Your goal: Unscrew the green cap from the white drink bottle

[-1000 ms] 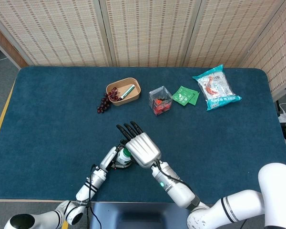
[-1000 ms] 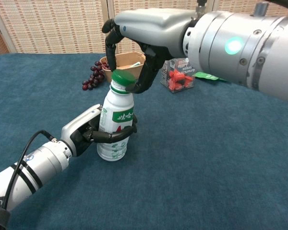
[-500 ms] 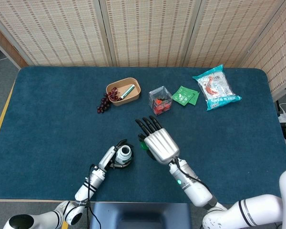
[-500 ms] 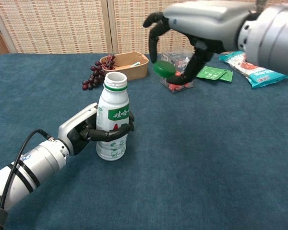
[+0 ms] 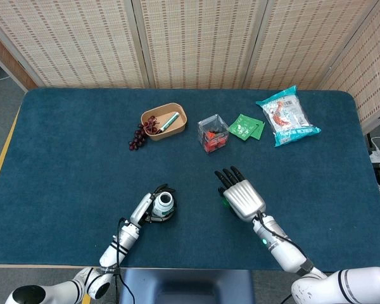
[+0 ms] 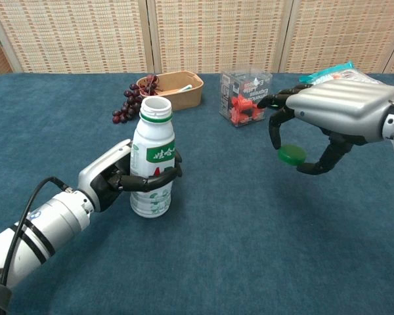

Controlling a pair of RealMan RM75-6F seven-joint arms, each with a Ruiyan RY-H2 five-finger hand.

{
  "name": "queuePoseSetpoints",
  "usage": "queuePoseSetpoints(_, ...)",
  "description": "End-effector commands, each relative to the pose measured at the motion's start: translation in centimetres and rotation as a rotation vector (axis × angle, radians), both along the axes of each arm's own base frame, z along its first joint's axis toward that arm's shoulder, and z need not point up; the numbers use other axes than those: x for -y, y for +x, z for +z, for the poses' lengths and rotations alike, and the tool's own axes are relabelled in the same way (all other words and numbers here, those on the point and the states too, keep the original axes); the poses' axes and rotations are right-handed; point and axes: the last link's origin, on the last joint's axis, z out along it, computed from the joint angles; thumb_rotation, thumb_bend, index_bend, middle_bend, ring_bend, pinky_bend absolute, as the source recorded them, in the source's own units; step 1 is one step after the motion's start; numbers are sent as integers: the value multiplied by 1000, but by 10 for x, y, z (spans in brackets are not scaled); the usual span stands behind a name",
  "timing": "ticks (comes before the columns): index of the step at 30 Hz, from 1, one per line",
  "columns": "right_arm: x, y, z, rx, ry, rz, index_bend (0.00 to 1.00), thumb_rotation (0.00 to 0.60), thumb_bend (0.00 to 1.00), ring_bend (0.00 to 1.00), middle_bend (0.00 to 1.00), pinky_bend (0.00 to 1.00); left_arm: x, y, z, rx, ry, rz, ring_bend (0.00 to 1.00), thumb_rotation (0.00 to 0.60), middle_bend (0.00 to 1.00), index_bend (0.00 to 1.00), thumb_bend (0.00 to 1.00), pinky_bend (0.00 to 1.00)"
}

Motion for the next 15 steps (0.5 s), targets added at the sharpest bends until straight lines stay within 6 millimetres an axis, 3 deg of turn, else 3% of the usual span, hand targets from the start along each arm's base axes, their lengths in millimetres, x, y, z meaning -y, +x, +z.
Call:
queuePoseSetpoints(1, -1, -3, 0, -23, 19, -10, 216, 600, 212, 0, 20, 3, 1, 0, 0, 2, 2, -5, 150, 600, 595, 646, 746, 0)
queuePoseSetpoints(3, -1, -3, 1, -18, 23, -17, 85, 600, 212, 0, 2, 0, 2, 0, 0, 3, 2, -8, 136, 600, 562, 614, 725, 0)
queuePoseSetpoints(5, -1, -3, 4, -16, 29, -25, 22, 600, 211, 0, 0, 0, 2, 1, -1, 9, 0, -5, 130, 600, 552, 593, 718, 0)
queuePoseSetpoints(10, -2, 0, 9, -18, 34, -25, 0, 600, 211, 0, 0, 0, 3, 2, -2, 26, -6, 3, 98, 600, 492, 558, 687, 0)
queuePoseSetpoints(15, -2, 2, 14, 4, 22, -23, 0, 600, 211, 0, 0, 0, 4, 4, -1, 46, -12, 11, 4, 600, 338, 399, 584, 0)
